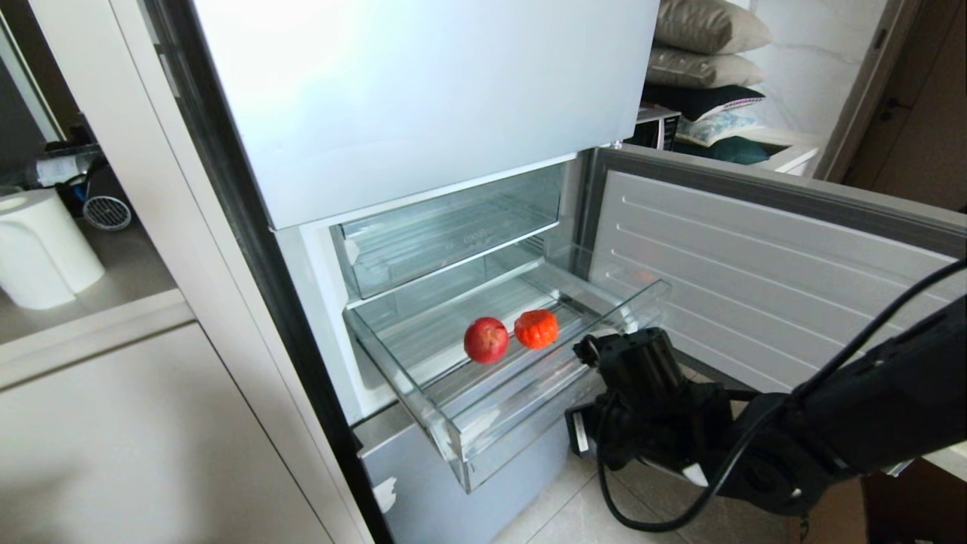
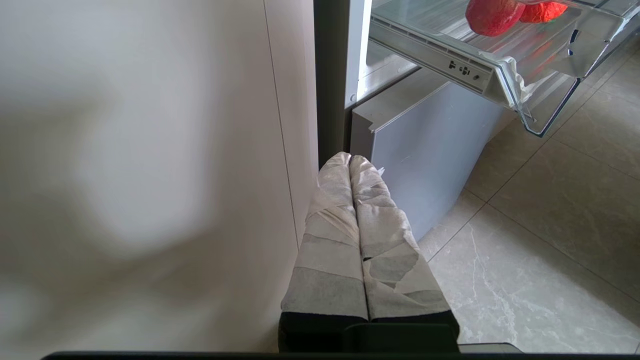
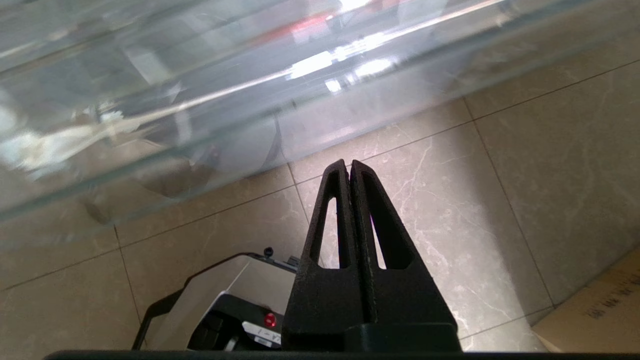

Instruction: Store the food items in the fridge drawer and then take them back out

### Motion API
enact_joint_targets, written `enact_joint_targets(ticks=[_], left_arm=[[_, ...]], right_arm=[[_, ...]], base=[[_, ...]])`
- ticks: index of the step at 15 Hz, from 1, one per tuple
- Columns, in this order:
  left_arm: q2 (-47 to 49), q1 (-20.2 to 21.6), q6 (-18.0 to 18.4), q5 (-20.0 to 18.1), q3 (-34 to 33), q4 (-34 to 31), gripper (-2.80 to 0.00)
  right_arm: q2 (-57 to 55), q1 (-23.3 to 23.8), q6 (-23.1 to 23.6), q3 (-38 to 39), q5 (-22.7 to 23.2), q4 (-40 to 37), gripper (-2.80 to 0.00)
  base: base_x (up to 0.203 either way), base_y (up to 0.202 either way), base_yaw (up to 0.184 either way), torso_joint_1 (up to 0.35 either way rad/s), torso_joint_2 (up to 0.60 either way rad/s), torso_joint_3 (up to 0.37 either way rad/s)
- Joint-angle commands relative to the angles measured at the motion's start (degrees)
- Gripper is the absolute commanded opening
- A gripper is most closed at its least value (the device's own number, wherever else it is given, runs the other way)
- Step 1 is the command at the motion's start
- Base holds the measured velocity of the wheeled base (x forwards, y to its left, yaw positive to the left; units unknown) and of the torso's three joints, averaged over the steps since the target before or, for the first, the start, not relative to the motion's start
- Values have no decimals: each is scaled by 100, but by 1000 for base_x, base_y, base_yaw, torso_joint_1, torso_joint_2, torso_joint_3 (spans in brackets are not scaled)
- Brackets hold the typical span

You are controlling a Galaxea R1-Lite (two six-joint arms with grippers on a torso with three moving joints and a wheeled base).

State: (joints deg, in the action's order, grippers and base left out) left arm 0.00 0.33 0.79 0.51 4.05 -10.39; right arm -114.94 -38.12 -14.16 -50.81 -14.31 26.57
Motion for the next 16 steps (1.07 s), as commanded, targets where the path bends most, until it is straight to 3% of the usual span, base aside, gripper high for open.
enact_joint_targets(ticks=[1, 4, 9, 11, 13, 14, 16], left_arm=[[9, 2, 8, 2, 0, 2, -280], [9, 2, 2, 2, 0, -7, -280], [9, 2, 7, 2, 0, -1, -280], [9, 2, 0, 2, 0, 1, -280], [9, 2, 8, 2, 0, -7, -280], [9, 2, 5, 2, 0, -7, -280], [9, 2, 0, 2, 0, -7, -280]], right_arm=[[-699, -2, -21, -420, 33, 30, -280], [-1035, 2, -18, -1014, 169, 32, -280], [-2147, -15, -21, -2834, 65, 492, -280], [-2791, -47, -48, -3849, -290, 580, -280], [-3424, -120, -65, -4635, -1006, 850, -280], [-3517, -157, -72, -4726, -1241, 1000, -280], [-3170, -223, -84, -4362, -1249, 1156, -280]], base=[[0, 0, 0, 0, 0, 0], [0, 0, 0, 0, 0, 0], [0, 0, 0, 0, 0, 0], [0, 0, 0, 0, 0, 0], [0, 0, 0, 0, 0, 0], [0, 0, 0, 0, 0, 0], [0, 0, 0, 0, 0, 0]])
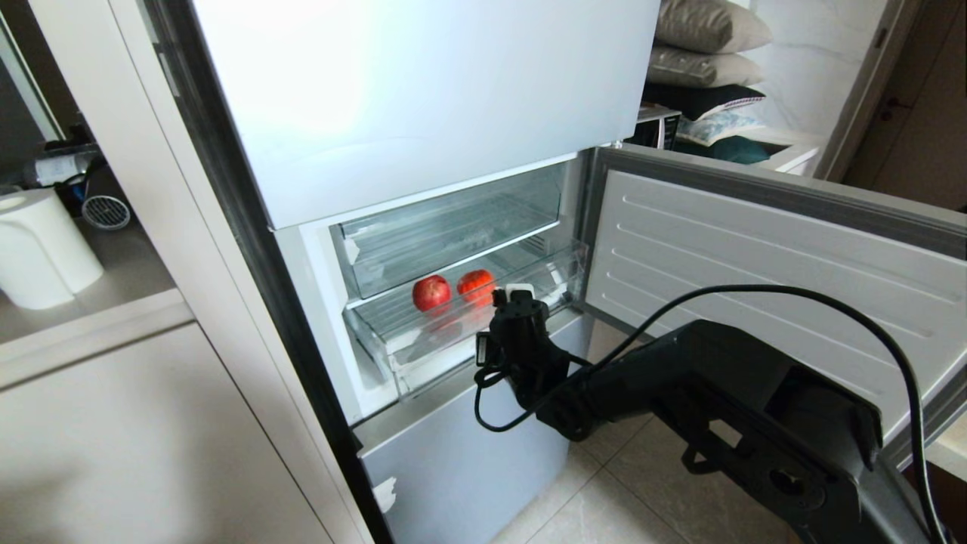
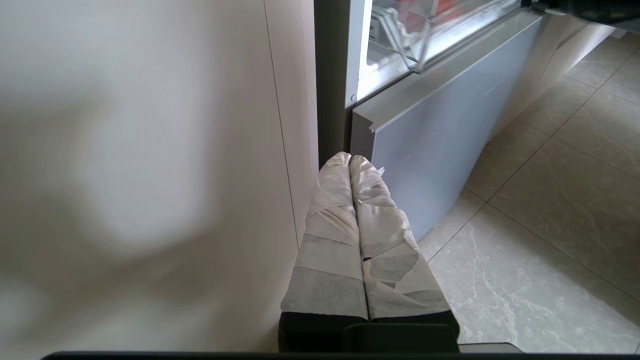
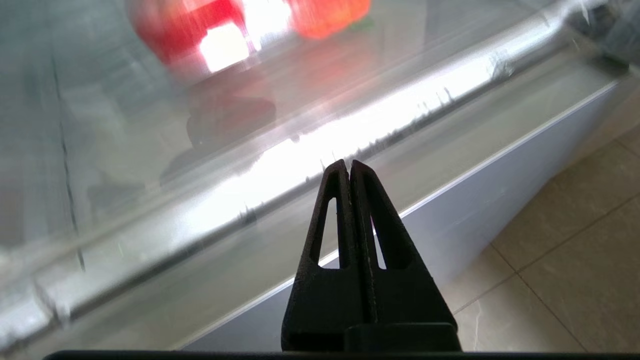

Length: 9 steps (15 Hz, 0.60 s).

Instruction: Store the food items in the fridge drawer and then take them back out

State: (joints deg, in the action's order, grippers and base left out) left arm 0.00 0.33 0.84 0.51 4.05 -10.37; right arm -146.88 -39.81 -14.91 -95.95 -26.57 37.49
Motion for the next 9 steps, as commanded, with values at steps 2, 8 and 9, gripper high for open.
enact_joint_targets(ticks=[2, 8, 9], left_arm=[[9, 2, -5, 2, 0, 0, -280], [9, 2, -2, 2, 0, -9, -280], [9, 2, -4, 2, 0, -9, -280]], right_arm=[[524, -106, -18, 534, 79, 111, -280], [56, -43, 35, -34, 1024, -30, -280], [-138, -22, 42, -379, 1040, -91, -280]], base=[[0, 0, 0, 0, 0, 0], [0, 0, 0, 0, 0, 0], [0, 0, 0, 0, 0, 0]])
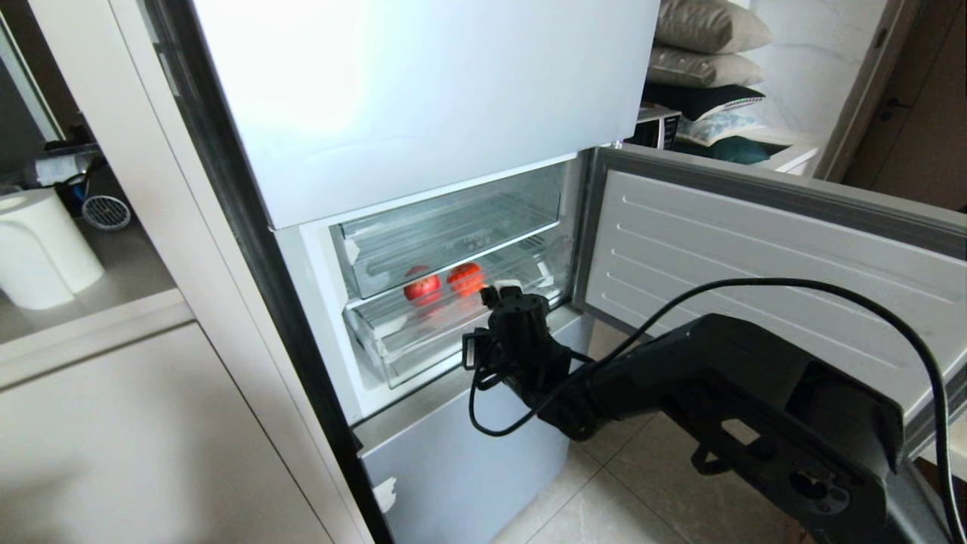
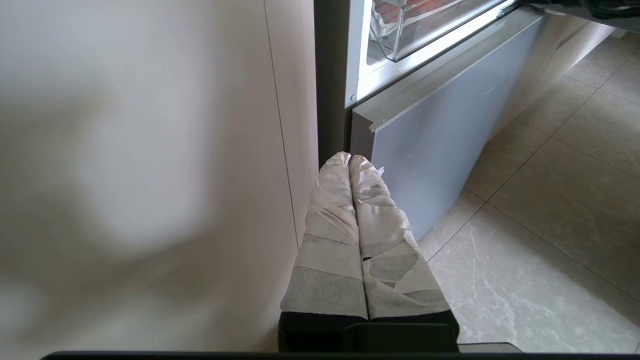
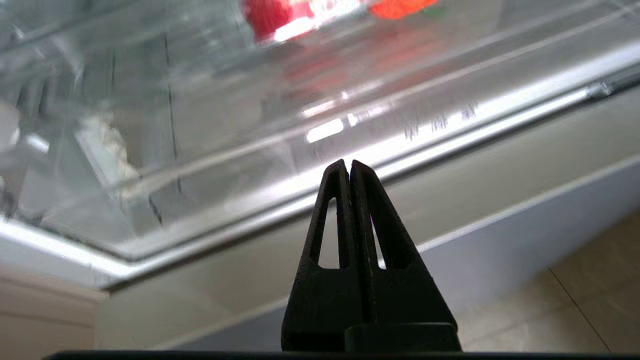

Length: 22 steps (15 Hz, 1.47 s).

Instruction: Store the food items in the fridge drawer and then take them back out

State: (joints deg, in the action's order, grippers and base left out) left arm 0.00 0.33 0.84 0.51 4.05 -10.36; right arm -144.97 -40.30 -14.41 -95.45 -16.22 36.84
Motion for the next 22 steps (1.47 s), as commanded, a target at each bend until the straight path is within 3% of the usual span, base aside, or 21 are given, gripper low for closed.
enact_joint_targets(ticks=[1, 4, 8, 13, 18, 22], left_arm=[[9, 2, 4, 2, 0, -6, -280], [9, 2, 4, 2, 0, -10, -280], [9, 2, -5, 2, 0, -4, -280], [9, 2, -2, 2, 0, -10, -280], [9, 2, 4, 2, 0, -1, -280], [9, 2, -5, 2, 0, -10, -280]], right_arm=[[-519, 57, -6, -788, 27, -155, -280], [-1042, 155, 17, -1613, 190, -611, -280], [-1184, 303, 189, -1688, 670, -769, -280], [-1332, 409, 205, -1688, 920, 631, -280], [-708, 458, 151, -1676, 895, 903, -280], [-589, 443, 127, -1183, 716, 938, -280]], base=[[0, 0, 0, 0, 0, 0], [0, 0, 0, 0, 0, 0], [0, 0, 0, 0, 0, 0], [0, 0, 0, 0, 0, 0], [0, 0, 0, 0, 0, 0], [0, 0, 0, 0, 0, 0]])
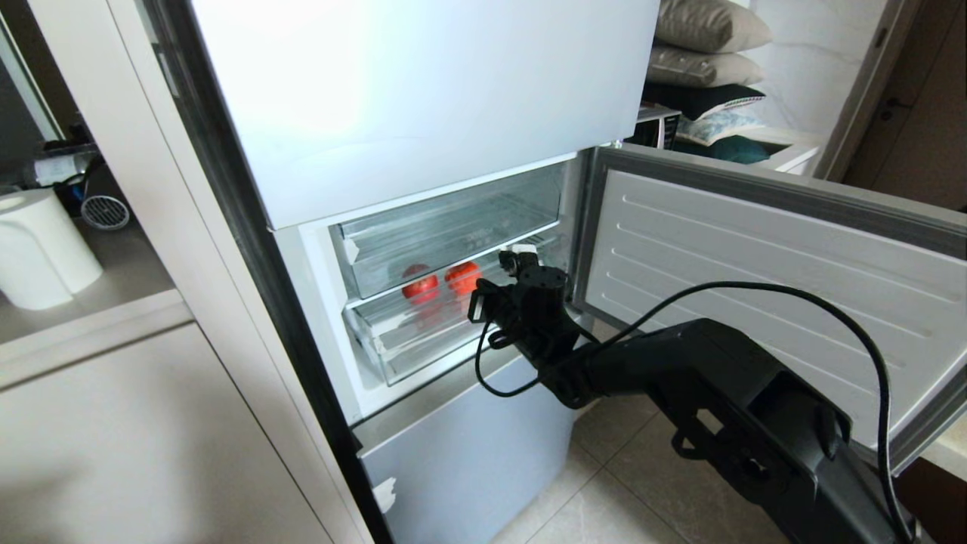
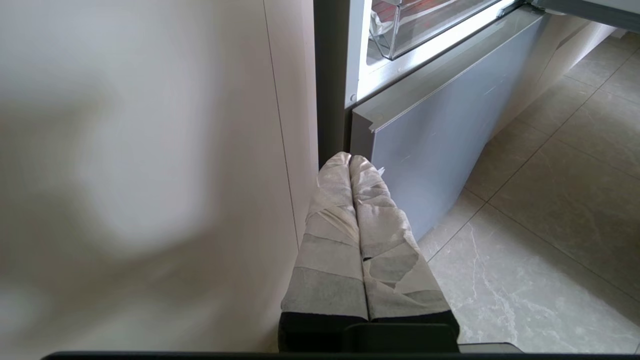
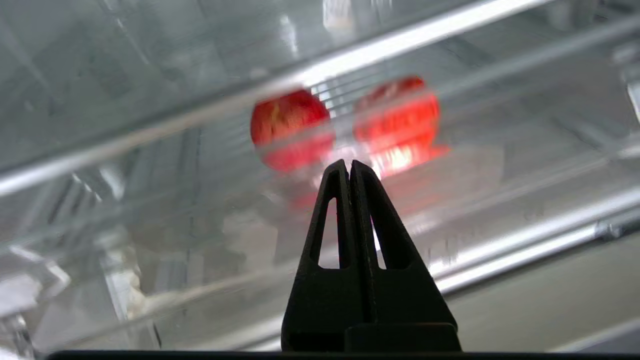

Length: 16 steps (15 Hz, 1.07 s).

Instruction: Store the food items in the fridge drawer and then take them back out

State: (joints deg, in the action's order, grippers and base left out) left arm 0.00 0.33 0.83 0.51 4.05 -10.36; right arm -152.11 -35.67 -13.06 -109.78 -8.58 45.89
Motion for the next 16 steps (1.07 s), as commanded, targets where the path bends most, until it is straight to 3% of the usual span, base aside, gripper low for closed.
enact_joint_targets(ticks=[1, 4, 7, 12, 16], left_arm=[[9, 2, -3, 2, 0, -1, -280], [9, 2, 5, 2, 0, -10, -280], [9, 2, -3, 2, 0, -9, -280], [9, 2, -4, 2, 0, -10, -280], [9, 2, -3, 2, 0, -10, -280]], right_arm=[[232, -42, -11, 539, -78, 39, -280], [805, -163, 7, 1708, -190, 314, -280], [2013, -327, 28, 3358, -295, 535, -280], [5288, -691, 88, 6674, -414, 574, -280], [7866, -747, 380, 9109, -1242, 594, -280]], base=[[0, 0, 0, 0, 0, 0], [0, 0, 0, 0, 0, 0], [0, 0, 0, 0, 0, 0], [0, 0, 0, 0, 0, 0], [0, 0, 0, 0, 0, 0]])
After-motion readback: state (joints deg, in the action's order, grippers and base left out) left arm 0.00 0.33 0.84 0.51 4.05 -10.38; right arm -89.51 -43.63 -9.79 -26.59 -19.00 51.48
